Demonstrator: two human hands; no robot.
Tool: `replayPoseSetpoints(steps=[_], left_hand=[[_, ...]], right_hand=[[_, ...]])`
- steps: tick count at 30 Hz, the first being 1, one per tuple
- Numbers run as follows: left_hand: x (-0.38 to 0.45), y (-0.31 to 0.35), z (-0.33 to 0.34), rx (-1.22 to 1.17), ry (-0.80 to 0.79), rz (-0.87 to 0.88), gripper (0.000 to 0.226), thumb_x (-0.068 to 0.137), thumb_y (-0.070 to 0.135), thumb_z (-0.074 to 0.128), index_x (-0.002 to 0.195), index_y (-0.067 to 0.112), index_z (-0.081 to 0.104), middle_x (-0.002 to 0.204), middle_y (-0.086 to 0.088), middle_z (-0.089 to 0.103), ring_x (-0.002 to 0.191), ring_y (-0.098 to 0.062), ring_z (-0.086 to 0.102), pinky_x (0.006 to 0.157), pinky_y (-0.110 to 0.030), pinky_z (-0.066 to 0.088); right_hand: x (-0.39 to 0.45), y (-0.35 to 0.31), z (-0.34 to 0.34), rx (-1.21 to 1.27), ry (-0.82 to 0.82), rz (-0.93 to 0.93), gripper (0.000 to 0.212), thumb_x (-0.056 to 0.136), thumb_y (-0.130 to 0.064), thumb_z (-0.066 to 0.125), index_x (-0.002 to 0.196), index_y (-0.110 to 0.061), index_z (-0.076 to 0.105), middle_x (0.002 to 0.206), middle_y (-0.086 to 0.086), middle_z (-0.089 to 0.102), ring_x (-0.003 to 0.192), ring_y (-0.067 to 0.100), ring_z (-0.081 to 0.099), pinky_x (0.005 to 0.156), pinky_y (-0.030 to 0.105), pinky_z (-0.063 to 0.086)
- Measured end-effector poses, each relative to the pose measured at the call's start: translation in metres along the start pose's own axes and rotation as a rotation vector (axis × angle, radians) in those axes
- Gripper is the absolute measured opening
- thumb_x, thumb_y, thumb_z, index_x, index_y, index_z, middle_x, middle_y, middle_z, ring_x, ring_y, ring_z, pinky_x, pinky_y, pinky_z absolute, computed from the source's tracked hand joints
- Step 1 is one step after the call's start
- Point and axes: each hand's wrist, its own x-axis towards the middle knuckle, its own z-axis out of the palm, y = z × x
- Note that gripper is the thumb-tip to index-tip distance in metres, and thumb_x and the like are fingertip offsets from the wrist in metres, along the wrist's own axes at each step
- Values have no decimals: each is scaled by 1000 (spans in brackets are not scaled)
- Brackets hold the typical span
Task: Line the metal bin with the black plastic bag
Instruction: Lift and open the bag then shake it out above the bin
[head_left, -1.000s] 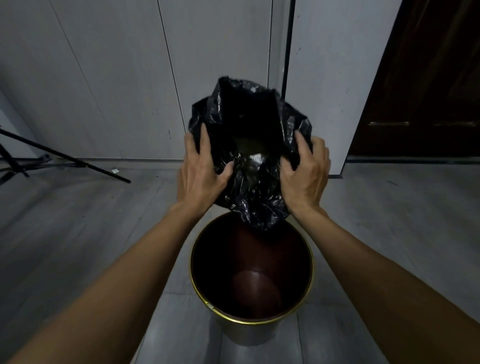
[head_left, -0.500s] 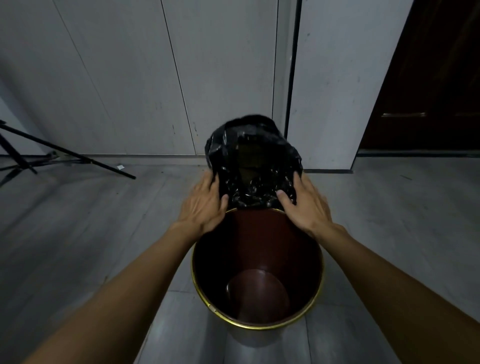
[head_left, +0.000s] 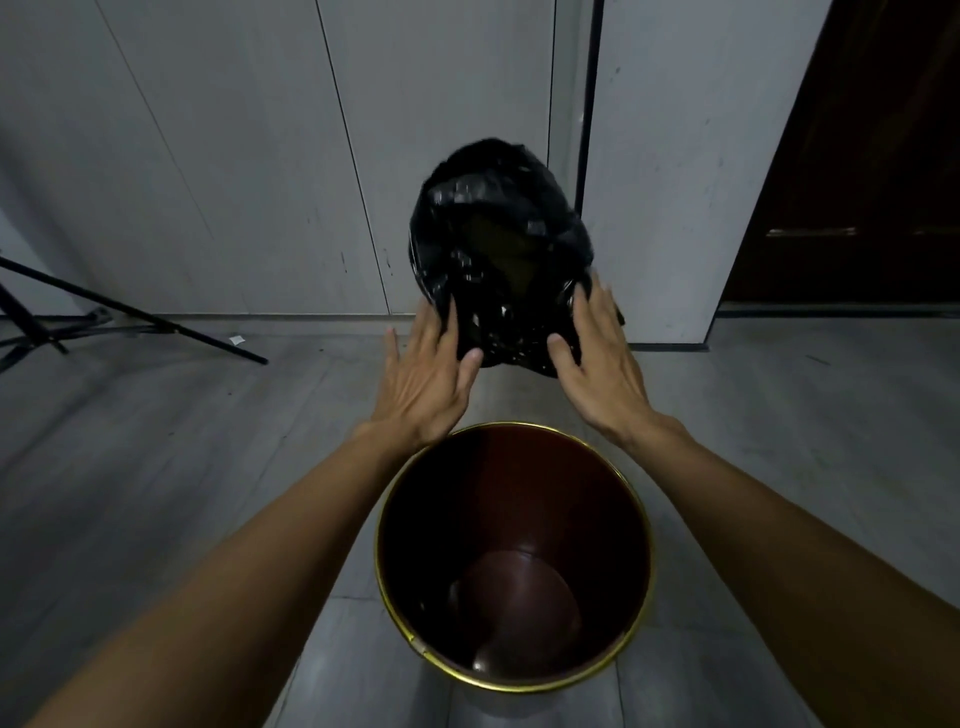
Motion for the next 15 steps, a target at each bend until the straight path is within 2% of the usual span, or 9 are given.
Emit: replayPoseSetpoints(steps=[3, 5, 6, 7, 8, 9, 11, 13, 15], left_hand=[[-18, -18, 14, -19, -206, 9, 62, 103, 47, 17, 155, 20, -4, 166, -1, -5, 151, -18, -9, 120, -54, -7], [-31, -29, 19, -83, -231, -21, 58, 104, 45, 18, 156, 22, 7, 164, 5, 1, 151, -16, -4, 121, -51, -3], [-36, -33, 19, -112, -219, -12, 55, 104, 43, 20, 154, 20, 21, 162, 7, 13, 150, -17, 7, 120, -48, 8], [-40, -36, 19, -129, -195, 5, 50, 105, 40, 24, 145, 17, 42, 155, 5, 33, 145, -20, 28, 113, -43, 26], [-44, -38, 18, -131, -172, 8, 44, 105, 38, 28, 124, 15, 61, 134, -1, 56, 126, -25, 51, 95, -37, 39], [-48, -38, 18, -129, -159, -20, 41, 104, 36, 34, 101, 13, 68, 107, -4, 64, 102, -27, 62, 79, -34, 41], [-55, -40, 17, -119, -129, -90, 41, 101, 35, 46, 84, 9, 73, 84, -6, 68, 80, -27, 65, 69, -36, 46], [-61, -40, 18, -170, -56, -116, 26, 96, 28, 59, 91, 12, 79, 91, -7, 76, 83, -22, 69, 76, -32, 53], [-65, -36, 17, -263, 19, -125, 17, 90, 12, 67, 103, 14, 77, 104, -4, 77, 95, -18, 70, 85, -23, 50]], right_hand=[[-23, 23, 4, 62, -128, 112, 52, 104, -34, 34, 151, -15, 26, 161, 3, 21, 148, 15, 11, 119, 42, 23], [-39, 33, 6, 151, -111, 200, 46, 103, -35, 36, 138, -9, 52, 145, 7, 49, 135, 20, 41, 109, 41, 39], [-46, 37, 8, 194, -70, 237, 45, 102, -36, 38, 122, -5, 65, 122, 7, 63, 115, 20, 56, 98, 37, 46], [-52, 40, 10, 225, -34, 279, 47, 101, -36, 41, 101, 1, 70, 95, 7, 67, 89, 20, 61, 81, 35, 48], [-57, 43, 10, 243, -12, 323, 50, 100, -37, 44, 85, 5, 68, 76, 13, 64, 71, 21, 57, 68, 36, 45], [-62, 44, 10, 258, 2, 363, 51, 99, -36, 47, 81, 7, 68, 70, 20, 64, 62, 22, 55, 63, 35, 44], [-71, 47, 8, 304, 55, 437, 38, 94, -35, 57, 86, -3, 77, 77, 11, 75, 67, 11, 62, 67, 28, 49], [-76, 49, 6, 357, 120, 522, 24, 86, -34, 67, 89, -14, 79, 88, 2, 77, 83, 9, 68, 81, 28, 54], [-78, 48, 6, 425, 156, 602, 15, 79, -31, 75, 84, -18, 76, 88, -6, 73, 94, 14, 67, 84, 31, 54]])
